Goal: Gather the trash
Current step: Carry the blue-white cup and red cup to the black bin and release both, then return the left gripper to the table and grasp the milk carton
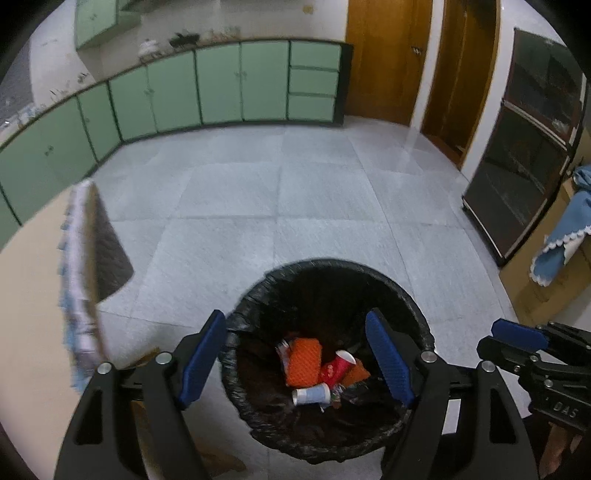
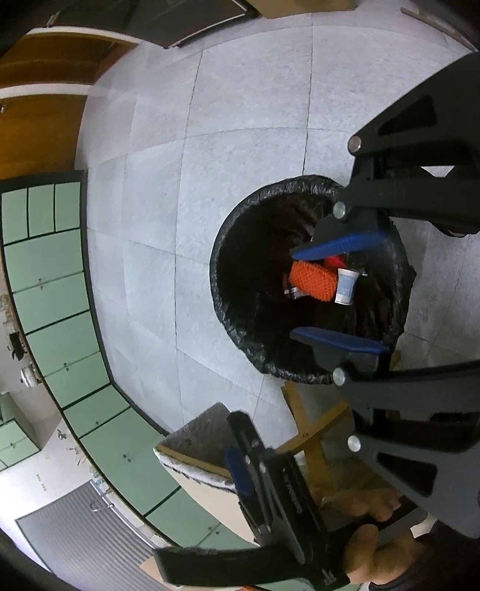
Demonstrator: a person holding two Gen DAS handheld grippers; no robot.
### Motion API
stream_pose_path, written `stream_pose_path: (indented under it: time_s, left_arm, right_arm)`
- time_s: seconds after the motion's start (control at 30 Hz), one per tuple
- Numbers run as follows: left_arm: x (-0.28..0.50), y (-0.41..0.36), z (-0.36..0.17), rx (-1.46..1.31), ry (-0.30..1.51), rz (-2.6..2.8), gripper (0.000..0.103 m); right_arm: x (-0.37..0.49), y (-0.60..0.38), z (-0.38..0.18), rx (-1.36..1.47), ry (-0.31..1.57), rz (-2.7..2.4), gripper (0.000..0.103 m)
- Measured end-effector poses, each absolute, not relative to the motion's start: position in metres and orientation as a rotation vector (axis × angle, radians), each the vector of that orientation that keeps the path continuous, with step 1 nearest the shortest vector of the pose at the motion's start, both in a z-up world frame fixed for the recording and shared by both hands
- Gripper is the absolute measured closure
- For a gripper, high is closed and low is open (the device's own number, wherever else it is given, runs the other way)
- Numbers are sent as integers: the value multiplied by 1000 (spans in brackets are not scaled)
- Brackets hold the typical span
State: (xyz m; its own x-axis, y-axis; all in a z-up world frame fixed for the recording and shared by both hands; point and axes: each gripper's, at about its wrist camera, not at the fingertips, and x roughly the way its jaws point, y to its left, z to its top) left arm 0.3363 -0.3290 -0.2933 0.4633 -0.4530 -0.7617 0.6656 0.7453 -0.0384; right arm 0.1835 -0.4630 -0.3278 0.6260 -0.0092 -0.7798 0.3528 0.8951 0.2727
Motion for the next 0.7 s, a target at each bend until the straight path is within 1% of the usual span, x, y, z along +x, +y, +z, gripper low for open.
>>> stream_pose_path:
  time_s: [0.03,0.1,0.17,0.3,0.43,0.53,0.7]
  left_arm:
    - [333,-318,-285,257,822,-692,26]
    - [328,-293,-270,231,786,-654,25]
    - [322,-265,-257,223,749,-595,25]
    - [302,-182,-233,167,690,-455,24]
    - [282,-97,-219,136,662,-313,24]
    - [270,-43,-212,128,642,-223,24]
    - [253,25,-205,108,619,-103,23]
  right_arm:
    - [183,-460,-323,421,869,-211,65]
    - [183,-449,-312,400,850,-198,61]
    - [184,-432,-296,364,824,-179,51]
    - [193,-388,-269,292,787,-106,48]
    - [210,-325,-246,224,756,9,40]
    - [225,-280,-237,183,753,91,39]
    - [253,-202,-233,120,762,211,39]
